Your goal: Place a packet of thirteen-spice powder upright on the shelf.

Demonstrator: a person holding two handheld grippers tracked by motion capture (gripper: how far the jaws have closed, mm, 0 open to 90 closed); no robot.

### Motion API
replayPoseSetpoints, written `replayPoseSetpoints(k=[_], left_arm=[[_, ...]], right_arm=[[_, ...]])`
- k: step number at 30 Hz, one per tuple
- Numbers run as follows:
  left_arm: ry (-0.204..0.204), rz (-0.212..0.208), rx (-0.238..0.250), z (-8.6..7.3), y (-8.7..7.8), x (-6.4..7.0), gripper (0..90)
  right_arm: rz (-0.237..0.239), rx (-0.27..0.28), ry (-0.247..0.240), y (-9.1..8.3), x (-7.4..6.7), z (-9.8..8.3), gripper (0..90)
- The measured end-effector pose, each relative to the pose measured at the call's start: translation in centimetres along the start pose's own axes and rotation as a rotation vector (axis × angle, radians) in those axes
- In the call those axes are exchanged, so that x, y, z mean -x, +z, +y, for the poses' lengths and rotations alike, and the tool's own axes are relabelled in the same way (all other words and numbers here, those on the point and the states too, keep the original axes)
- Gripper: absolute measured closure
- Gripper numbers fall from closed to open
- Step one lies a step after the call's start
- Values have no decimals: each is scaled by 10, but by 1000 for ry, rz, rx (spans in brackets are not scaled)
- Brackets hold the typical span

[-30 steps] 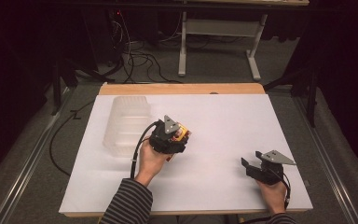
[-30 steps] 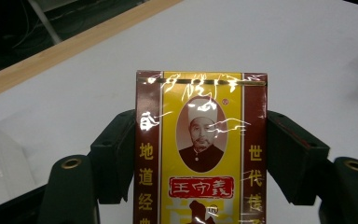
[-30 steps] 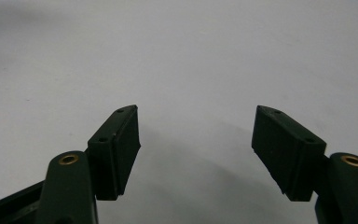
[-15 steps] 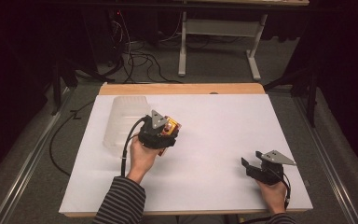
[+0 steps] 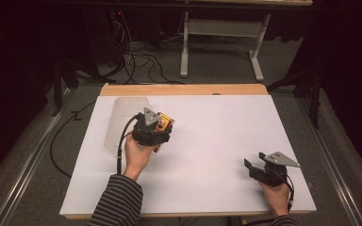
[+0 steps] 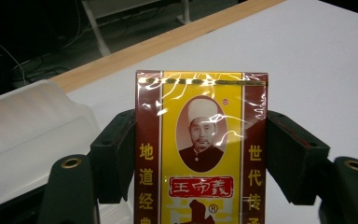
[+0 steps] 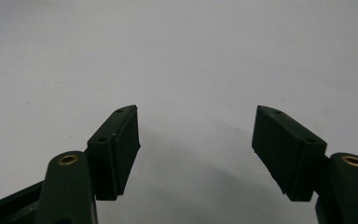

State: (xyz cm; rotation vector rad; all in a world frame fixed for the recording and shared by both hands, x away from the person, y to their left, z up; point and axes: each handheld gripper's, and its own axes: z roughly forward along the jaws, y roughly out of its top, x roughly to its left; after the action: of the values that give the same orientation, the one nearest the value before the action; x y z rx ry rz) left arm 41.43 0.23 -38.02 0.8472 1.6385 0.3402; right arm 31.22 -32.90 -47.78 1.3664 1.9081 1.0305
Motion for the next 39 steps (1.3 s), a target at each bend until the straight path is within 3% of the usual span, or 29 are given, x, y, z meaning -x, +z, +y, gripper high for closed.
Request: replayPoseSetpoints(k=[6, 7, 8, 10, 19, 24, 26, 38, 39], left_arm=[[1, 5, 17, 7, 2, -5, 327], [-15, 13, 25, 8, 2, -5, 327], [0, 8, 24, 9, 2, -7, 327], [-20, 21, 36, 11, 3, -7, 327], [-29, 33, 72, 23, 3, -15, 327], [-18, 32, 86, 27, 2, -19, 327], [-45, 46, 94, 31, 2, -21, 327], [-67, 72, 130, 42, 1, -32, 327], [-53, 66, 130, 43, 1, -34, 327]], right_arm=[[1, -2, 0, 0, 0, 0, 323], [1, -2, 1, 0, 0, 0, 324], [0, -2, 3, 0, 0, 0, 323], [0, -1, 1, 0, 0, 0, 323], [0, -2, 3, 0, 0, 0, 324], [0, -3, 3, 0, 0, 0, 324], [0, -3, 3, 0, 0, 0, 324], [-1, -4, 1, 0, -1, 0, 324], [-1, -5, 1, 0, -1, 0, 324]])
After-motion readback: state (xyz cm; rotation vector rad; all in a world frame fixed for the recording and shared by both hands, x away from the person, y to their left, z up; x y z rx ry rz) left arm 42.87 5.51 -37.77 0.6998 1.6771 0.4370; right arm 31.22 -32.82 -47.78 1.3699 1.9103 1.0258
